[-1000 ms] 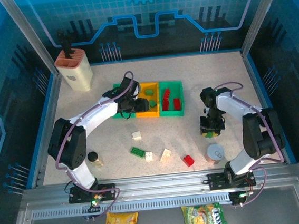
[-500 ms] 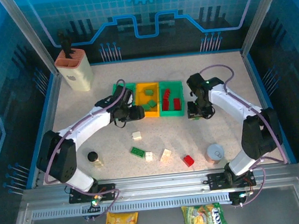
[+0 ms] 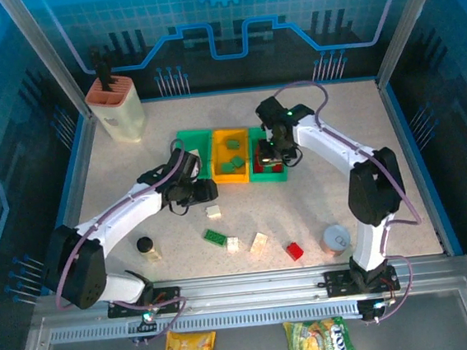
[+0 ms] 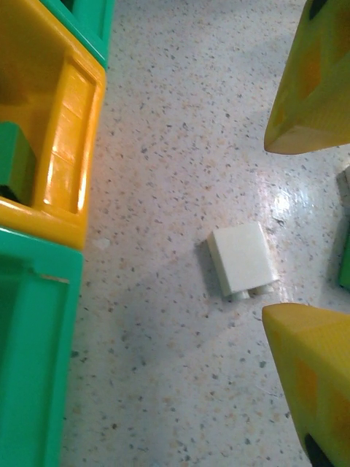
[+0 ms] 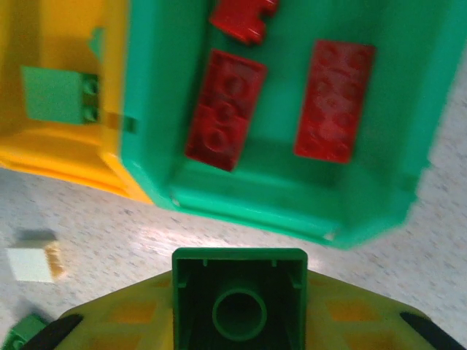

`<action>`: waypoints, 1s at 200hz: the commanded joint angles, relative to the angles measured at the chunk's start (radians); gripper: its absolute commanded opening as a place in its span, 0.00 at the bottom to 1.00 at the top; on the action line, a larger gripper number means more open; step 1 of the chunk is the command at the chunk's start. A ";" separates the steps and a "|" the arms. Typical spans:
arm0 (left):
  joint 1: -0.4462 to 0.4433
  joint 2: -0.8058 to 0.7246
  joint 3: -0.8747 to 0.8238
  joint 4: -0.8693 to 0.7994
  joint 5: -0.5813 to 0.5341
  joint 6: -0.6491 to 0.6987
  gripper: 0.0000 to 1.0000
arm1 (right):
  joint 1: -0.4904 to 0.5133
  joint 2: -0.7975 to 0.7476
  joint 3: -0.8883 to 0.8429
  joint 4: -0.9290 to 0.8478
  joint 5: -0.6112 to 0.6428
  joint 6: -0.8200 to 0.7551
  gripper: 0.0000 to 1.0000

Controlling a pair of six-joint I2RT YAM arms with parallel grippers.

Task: Sort the legos into containers by color
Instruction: Place the lego in the container.

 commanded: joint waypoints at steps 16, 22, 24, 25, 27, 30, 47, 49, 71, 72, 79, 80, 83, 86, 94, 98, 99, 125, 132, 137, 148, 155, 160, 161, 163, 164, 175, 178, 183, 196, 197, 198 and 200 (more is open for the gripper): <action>0.003 -0.052 -0.049 -0.061 0.018 -0.043 0.57 | 0.046 0.114 0.153 0.023 -0.049 0.032 0.35; 0.003 -0.060 -0.057 -0.064 0.018 -0.048 0.57 | 0.051 0.134 0.178 0.022 -0.054 0.036 0.35; 0.003 -0.063 -0.060 -0.065 0.019 -0.048 0.57 | 0.052 0.140 0.187 0.022 -0.055 0.037 0.35; 0.003 -0.065 -0.061 -0.066 0.019 -0.049 0.57 | 0.054 0.145 0.191 0.022 -0.056 0.038 0.35; 0.004 -0.067 -0.064 -0.066 0.019 -0.052 0.57 | 0.055 0.150 0.201 0.022 -0.057 0.040 0.35; 0.003 -0.070 -0.069 -0.068 0.018 -0.054 0.57 | 0.058 0.160 0.214 0.022 -0.059 0.041 0.35; 0.003 -0.091 -0.093 -0.073 0.018 -0.070 0.57 | 0.068 0.210 0.284 0.022 -0.069 0.051 0.35; 0.002 -0.093 -0.096 -0.072 0.018 -0.071 0.57 | 0.069 0.216 0.291 0.022 -0.070 0.051 0.35; 0.002 -0.108 -0.123 -0.074 0.017 -0.089 0.57 | 0.078 0.287 0.383 0.013 -0.073 0.051 0.35; 0.003 -0.109 -0.124 -0.074 0.017 -0.090 0.57 | 0.077 0.290 0.387 0.012 -0.073 0.051 0.35; 0.003 -0.112 -0.130 -0.076 0.018 -0.094 0.57 | 0.077 0.313 0.416 0.006 -0.074 0.052 0.35; 0.002 -0.114 -0.130 -0.077 0.017 -0.095 0.57 | 0.077 0.315 0.420 0.005 -0.074 0.052 0.35; 0.003 -0.116 -0.132 -0.076 0.017 -0.099 0.57 | 0.077 0.324 0.432 0.003 -0.075 0.054 0.35; 0.000 -0.118 -0.133 -0.078 0.017 -0.101 0.57 | 0.079 0.333 0.444 0.000 -0.076 0.054 0.35; -0.001 -0.125 -0.140 -0.080 0.017 -0.108 0.57 | 0.079 0.354 0.473 -0.002 -0.080 0.058 0.35; -0.001 -0.129 -0.142 -0.082 0.016 -0.111 0.57 | 0.079 0.364 0.486 -0.003 -0.085 0.060 0.35; -0.002 -0.130 -0.143 -0.082 0.016 -0.112 0.57 | 0.080 0.366 0.490 -0.003 -0.086 0.060 0.35; -0.005 -0.162 -0.164 -0.085 0.015 -0.133 0.57 | 0.083 0.429 0.569 0.000 -0.090 0.075 0.35; -0.005 -0.166 -0.167 -0.089 0.015 -0.136 0.57 | 0.083 0.445 0.589 -0.002 -0.093 0.078 0.35; -0.006 -0.170 -0.169 -0.092 0.015 -0.137 0.57 | 0.084 0.447 0.603 -0.003 -0.093 0.081 0.35; -0.005 -0.175 -0.170 -0.099 0.013 -0.139 0.57 | 0.084 0.489 0.629 -0.001 -0.101 0.087 0.35; -0.006 -0.179 -0.169 -0.104 0.010 -0.139 0.57 | 0.083 0.501 0.641 0.001 -0.107 0.090 0.35; -0.006 -0.181 -0.168 -0.109 0.011 -0.139 0.57 | 0.083 0.509 0.649 0.003 -0.111 0.092 0.35; -0.007 -0.181 -0.167 -0.110 0.010 -0.139 0.57 | 0.083 0.511 0.650 0.004 -0.112 0.093 0.35; -0.006 -0.182 -0.167 -0.112 0.008 -0.139 0.57 | 0.084 0.513 0.654 0.003 -0.113 0.094 0.35; -0.005 -0.182 -0.166 -0.111 0.008 -0.139 0.57 | 0.084 0.515 0.656 0.003 -0.115 0.094 0.35; -0.007 -0.187 -0.162 -0.117 0.006 -0.139 0.57 | 0.084 0.533 0.672 0.002 -0.116 0.094 0.35; -0.006 -0.186 -0.162 -0.118 0.007 -0.138 0.57 | 0.084 0.538 0.675 0.001 -0.116 0.094 0.35; -0.007 -0.187 -0.159 -0.121 0.005 -0.139 0.57 | 0.084 0.544 0.679 0.002 -0.114 0.095 0.35; -0.008 -0.184 -0.149 -0.125 0.004 -0.135 0.57 | 0.084 0.553 0.685 0.002 -0.117 0.097 0.36; -0.007 -0.183 -0.149 -0.125 0.003 -0.135 0.57 | 0.083 0.554 0.685 0.003 -0.117 0.098 0.36; -0.007 -0.183 -0.148 -0.125 0.003 -0.135 0.57 | 0.084 0.554 0.684 0.004 -0.118 0.098 0.36; -0.008 -0.183 -0.148 -0.126 0.004 -0.134 0.57 | 0.083 0.555 0.684 0.004 -0.119 0.098 0.36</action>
